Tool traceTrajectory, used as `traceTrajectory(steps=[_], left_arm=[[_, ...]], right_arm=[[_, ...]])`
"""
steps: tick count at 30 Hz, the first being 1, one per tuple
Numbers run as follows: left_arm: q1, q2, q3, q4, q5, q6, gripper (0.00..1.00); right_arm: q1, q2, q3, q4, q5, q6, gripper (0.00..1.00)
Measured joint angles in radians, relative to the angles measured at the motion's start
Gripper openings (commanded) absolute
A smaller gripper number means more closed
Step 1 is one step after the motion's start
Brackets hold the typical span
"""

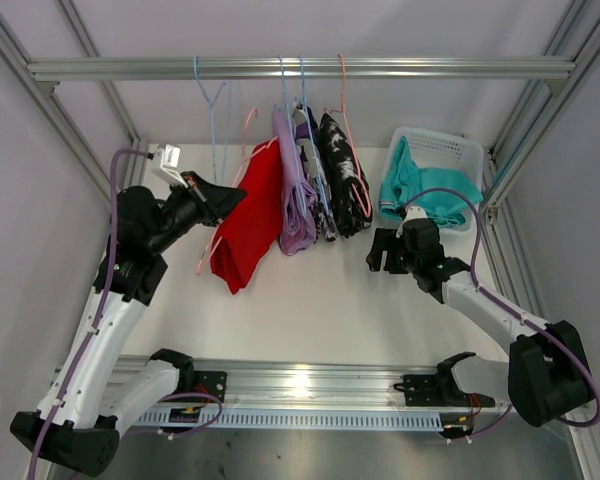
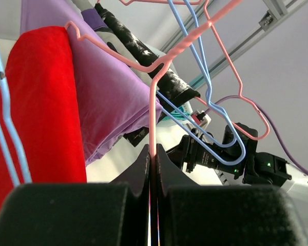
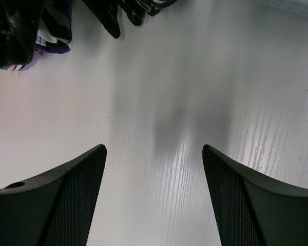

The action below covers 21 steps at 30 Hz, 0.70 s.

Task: Remove the trousers from the hanger
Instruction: Pick up the hanger from the clothesline, then remove the trousers from the hanger.

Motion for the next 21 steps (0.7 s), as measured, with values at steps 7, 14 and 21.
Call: traceTrajectory(steps=[7, 14, 21], left_arm=[[0.0, -0.052, -0.025, 0.002, -0.01, 0.025, 0.0], [-0.001, -0.056, -0.035, 0.002, -0.029, 0.042, 0.0], [-0.001, -0.056, -0.038, 0.005, -0.033, 0.049, 0.0]], right_arm=[[0.015, 0.034, 0.01, -0.008, 0.014, -0.01, 0.82], [0.026, 0.034, 0.014, -0.011, 0.041, -0.015, 0.84], [0.049, 0.034, 0.027, -0.024, 0.068, -0.022, 0.86]])
